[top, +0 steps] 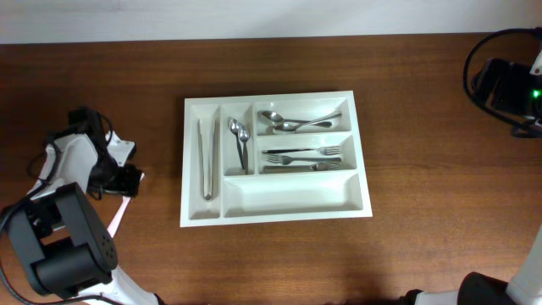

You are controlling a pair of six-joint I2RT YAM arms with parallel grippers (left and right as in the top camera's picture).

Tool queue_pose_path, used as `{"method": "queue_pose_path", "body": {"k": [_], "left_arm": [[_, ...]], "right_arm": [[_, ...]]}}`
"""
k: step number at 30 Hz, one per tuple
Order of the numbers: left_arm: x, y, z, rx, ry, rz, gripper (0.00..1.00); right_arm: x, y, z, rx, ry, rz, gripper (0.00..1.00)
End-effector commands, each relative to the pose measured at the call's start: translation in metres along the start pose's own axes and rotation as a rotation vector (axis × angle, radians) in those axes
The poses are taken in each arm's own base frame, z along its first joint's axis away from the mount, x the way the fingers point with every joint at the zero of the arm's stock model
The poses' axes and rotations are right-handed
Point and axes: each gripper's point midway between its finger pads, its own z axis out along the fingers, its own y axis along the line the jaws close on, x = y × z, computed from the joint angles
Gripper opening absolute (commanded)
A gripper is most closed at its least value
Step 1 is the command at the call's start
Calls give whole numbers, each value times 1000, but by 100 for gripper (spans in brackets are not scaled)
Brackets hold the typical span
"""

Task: Pack container
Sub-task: 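Lower the left gripper onto the white plastic knife and grasp it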

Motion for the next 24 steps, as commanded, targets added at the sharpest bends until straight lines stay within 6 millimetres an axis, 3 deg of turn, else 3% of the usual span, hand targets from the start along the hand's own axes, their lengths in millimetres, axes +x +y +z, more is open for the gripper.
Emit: {"method": "queue_pose_path", "body": {"k": [1,6,18,24], "left_arm": [[11,2,10,-21,35,-14,72],[16,2,14,-35,53,-13,65],[23,-1,35,-57,46,-31,64],[24,-2,39,-59,41,-32,40]], "right_arm": [[-2,1,-8,-4,-22,-3,99],[-2,1,-8,-4,-22,-3,99],[-2,1,-8,-4,-21,-4,99],[-2,1,-8,-4,-22,-3,99]]}}
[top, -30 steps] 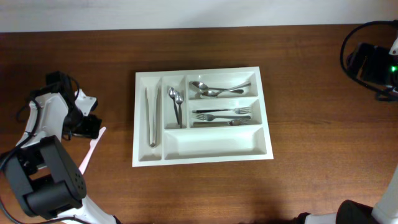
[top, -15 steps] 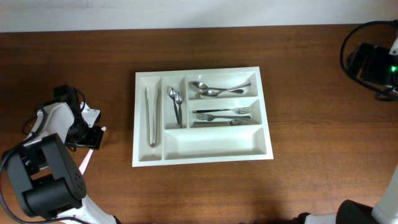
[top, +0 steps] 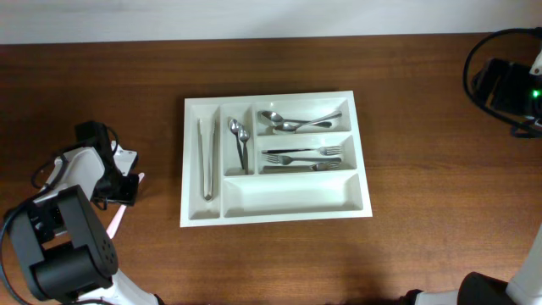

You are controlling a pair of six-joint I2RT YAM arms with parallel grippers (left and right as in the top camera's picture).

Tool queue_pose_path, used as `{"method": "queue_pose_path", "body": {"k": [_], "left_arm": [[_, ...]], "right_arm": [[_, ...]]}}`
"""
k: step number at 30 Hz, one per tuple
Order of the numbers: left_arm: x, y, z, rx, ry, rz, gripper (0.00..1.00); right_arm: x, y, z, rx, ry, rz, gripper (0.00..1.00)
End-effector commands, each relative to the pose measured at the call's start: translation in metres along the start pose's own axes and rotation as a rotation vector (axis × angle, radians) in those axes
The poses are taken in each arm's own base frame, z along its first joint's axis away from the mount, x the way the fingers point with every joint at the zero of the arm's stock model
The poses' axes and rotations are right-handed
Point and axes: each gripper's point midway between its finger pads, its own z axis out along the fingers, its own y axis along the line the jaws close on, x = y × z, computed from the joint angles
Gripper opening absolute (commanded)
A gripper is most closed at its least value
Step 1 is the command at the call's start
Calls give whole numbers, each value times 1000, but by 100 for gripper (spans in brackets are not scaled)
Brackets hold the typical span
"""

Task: Pack container
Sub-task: 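Lower the left gripper onto the white plastic knife and grasp it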

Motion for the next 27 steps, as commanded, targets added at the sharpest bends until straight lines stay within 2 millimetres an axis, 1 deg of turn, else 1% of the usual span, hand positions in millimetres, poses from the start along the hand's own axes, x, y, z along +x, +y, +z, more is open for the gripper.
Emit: {"method": "queue_pose_path", "body": {"k": [1,3,5,8,9,16,19,23,27], "left_arm": [[14,-5,16,5,54,-2,35],[14,-4,16,5,53,-1,26],[13,-4,16,3,48,-3,13],[11,-3,16,-1,40,-15,6],[10,-3,16,-2,38,-15,2],[7,-4,15,-6,29,-15,2],[0,-6,8,-12,18,-2,2],[-12,-7,-7,-26,-6,7,2],[-14,-4,-11,-50,-8,9,2]], "right_arm": [[-2,1,-8,-4,-21,-3,98],[-2,1,-8,-4,-22,-3,99],[-2,1,-8,-4,-21,-3,99],[-2,1,-8,-4,-21,-3,99],[-2,1,-8,-4,-21,-3,99],[-2,1,-8,-4,-22,-3,99],[-2,1,-8,-4,-21,-3,99],[-2,1,-8,-4,-21,-3,99],[-2,1,-8,-4,-21,-3,99]]}}
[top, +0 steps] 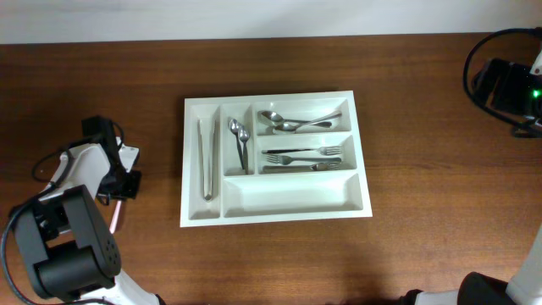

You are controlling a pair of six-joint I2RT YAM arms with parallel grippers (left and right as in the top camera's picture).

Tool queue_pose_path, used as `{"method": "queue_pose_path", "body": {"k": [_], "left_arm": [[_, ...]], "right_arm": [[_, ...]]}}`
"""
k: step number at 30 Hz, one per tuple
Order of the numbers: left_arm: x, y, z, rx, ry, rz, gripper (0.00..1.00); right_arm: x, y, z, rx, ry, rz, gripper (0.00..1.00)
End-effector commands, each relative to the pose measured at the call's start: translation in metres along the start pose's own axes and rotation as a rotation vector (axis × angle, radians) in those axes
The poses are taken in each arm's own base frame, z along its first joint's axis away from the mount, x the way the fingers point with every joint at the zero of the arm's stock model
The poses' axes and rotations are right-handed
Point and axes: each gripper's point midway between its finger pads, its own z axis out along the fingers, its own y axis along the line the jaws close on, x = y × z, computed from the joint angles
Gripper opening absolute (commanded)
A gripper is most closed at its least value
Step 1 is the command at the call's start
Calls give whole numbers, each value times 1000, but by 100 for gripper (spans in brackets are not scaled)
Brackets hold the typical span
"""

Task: Pack container
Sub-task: 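Lower the left gripper onto the white plastic knife and grasp it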

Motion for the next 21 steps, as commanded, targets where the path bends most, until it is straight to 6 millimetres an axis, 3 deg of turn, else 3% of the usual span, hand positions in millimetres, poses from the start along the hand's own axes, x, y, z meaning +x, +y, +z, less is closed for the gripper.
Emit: {"method": "queue_pose_path", "body": {"k": [1,8,21], "left_arm": [[-5,-3,-2,8,-8,-9,2],[-5,0,-12,-1,-28,-48,2],[-12,16,-74,-63,-187,-101,2]], "right_arm": [[-2,1,-8,-4,-21,-4,99],[-2,1,-8,-4,-21,-3,99],[-2,1,-8,-4,-21,-3,99]]}}
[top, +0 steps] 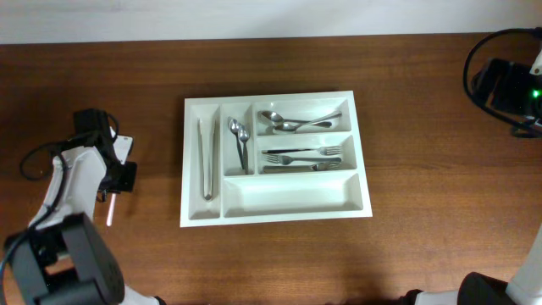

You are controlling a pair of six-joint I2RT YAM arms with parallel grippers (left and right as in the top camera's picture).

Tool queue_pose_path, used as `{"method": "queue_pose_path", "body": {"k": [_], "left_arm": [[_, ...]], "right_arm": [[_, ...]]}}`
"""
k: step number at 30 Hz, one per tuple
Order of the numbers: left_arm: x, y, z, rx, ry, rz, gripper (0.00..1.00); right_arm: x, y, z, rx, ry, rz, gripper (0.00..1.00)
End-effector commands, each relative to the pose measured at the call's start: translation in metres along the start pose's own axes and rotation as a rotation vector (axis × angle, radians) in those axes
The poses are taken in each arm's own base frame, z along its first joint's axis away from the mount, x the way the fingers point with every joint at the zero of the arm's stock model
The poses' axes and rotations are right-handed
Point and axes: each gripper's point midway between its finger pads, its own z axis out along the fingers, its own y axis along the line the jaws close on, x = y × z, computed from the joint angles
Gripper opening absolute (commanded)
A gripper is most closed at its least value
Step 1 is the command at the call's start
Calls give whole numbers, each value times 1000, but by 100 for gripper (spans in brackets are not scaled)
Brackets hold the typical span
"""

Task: Pack container
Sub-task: 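Lower the left gripper onto the white plastic knife and grasp it, then lay the knife in the bottom compartment and release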

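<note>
A white cutlery tray lies in the middle of the table. Its left slot holds metal tongs, the slot beside it two small spoons. Larger spoons fill the upper right slot, with forks below them. The long front slot is bare. My left gripper is to the left of the tray, shut on the upper end of a slim pink utensil that points toward the front edge. Of my right arm only a dark part shows at the far right; its gripper is out of view.
Black cables loop around the right arm's body at the back right corner. The left arm's dark base fills the front left corner. Brown tabletop surrounds the tray on all sides.
My left arm has swung its wrist slightly back and left. The pink utensil shows shorter and more upright under the gripper than before. The tray's contents are unchanged.
At first the pink utensil lay slanted on the table under my left gripper. Then the gripper sat lower over it. Afterwards the utensil had turned nearly straight below the fingers, and now it hangs from the shut gripper left of the tray.
</note>
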Motion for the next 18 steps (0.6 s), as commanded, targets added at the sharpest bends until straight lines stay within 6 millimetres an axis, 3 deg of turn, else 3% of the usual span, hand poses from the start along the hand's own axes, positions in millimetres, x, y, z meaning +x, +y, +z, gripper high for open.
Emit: {"method": "queue_pose_path", "body": {"k": [1,5,7,11,14,18], "left_arm": [[-13,6,-29,-17,-90,-36,2],[-37,-17,-73,52,-248,7,2],[-51,-39,-104,126,-356,40,2],[-72,-85,-157,302,-516,-105,2],[-76,-122,-172,409,-538,-79,2],[-74,-164,-178,455,-534,53,2]], "right_arm": [[-2,1,-8,-4,-21,-3,99],[-2,1,-8,-4,-21,-3,99],[-2,1,-8,-4,-21,-3,99],[-2,1,-8,-4,-21,-3,99],[-2,1,-8,-4,-22,-3,99],[-2,1,-8,-4,-21,-3,99]]}}
